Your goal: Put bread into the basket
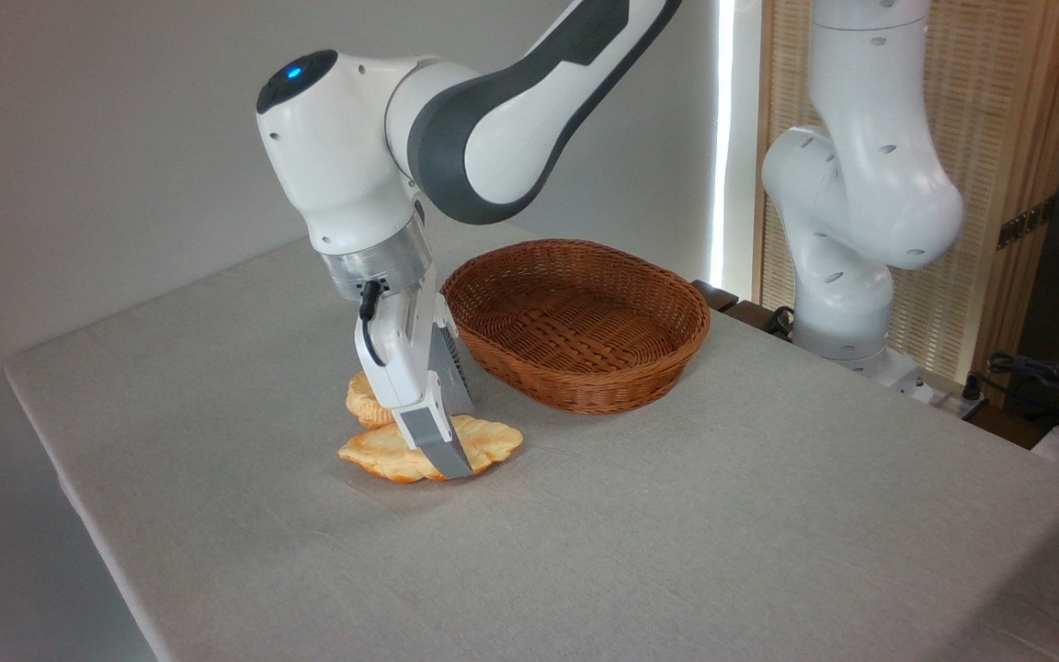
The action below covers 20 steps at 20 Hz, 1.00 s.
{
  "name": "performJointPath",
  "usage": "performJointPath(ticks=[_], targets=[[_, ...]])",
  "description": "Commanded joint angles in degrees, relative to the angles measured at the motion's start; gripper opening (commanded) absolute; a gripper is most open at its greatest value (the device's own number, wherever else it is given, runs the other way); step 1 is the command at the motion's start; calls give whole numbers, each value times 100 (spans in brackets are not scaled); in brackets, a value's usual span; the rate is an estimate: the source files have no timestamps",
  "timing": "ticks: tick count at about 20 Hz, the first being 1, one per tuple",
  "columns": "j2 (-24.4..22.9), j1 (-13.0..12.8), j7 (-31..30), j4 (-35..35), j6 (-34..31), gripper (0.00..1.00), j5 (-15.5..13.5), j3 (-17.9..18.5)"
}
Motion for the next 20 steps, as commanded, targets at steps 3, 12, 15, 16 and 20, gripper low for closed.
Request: performJointPath(ticks=[3, 12, 15, 16, 20], targets=[[-39, -41, 82, 32, -126, 100, 39, 8], [-31, -24, -252, 58, -126, 100, -320, 52], [-39, 12, -252, 146, -118, 100, -356, 61], [-39, 20, -235, 173, -118, 100, -435, 69], [4, 12, -234, 173, -118, 100, -435, 52]])
